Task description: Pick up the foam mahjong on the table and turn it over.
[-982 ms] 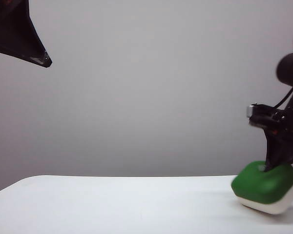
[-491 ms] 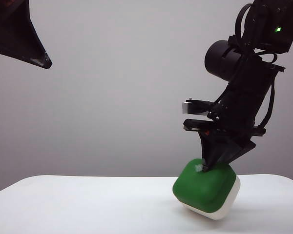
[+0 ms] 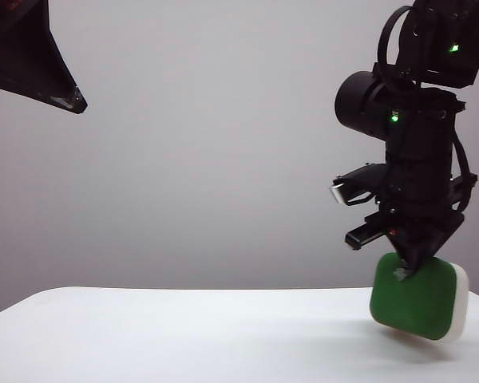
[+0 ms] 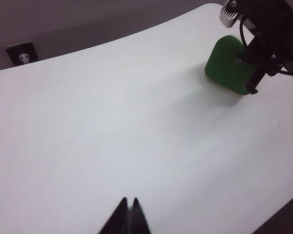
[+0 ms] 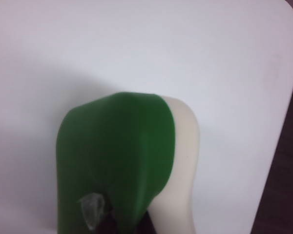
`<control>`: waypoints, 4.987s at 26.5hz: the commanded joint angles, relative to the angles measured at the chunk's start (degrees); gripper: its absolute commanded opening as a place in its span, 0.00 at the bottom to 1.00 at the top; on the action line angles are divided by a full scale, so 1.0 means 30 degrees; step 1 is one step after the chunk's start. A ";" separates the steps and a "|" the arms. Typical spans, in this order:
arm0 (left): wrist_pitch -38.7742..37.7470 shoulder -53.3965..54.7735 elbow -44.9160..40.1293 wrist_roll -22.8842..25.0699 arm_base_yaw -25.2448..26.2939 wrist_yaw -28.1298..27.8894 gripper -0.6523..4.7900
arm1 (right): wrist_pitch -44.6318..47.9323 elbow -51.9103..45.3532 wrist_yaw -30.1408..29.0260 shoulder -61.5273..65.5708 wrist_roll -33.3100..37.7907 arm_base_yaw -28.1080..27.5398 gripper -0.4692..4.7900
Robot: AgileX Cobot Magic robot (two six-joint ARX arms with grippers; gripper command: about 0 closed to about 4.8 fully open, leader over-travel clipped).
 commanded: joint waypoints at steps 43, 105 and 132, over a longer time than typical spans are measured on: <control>0.1144 -0.0022 0.0131 0.3745 0.0160 -0.2186 0.11 | -0.6186 -0.0124 -0.7439 -0.6644 0.2433 0.0765 0.45; 0.6936 -1.5489 -1.1475 0.0597 0.8823 0.1231 0.11 | 0.6936 -1.9759 -0.7672 -3.1751 0.5741 -0.4248 0.08; 0.4488 -1.5919 -1.2779 0.0576 0.8816 -0.1625 0.11 | 0.4364 -1.9759 -0.5676 -3.1882 0.5770 -0.4903 0.08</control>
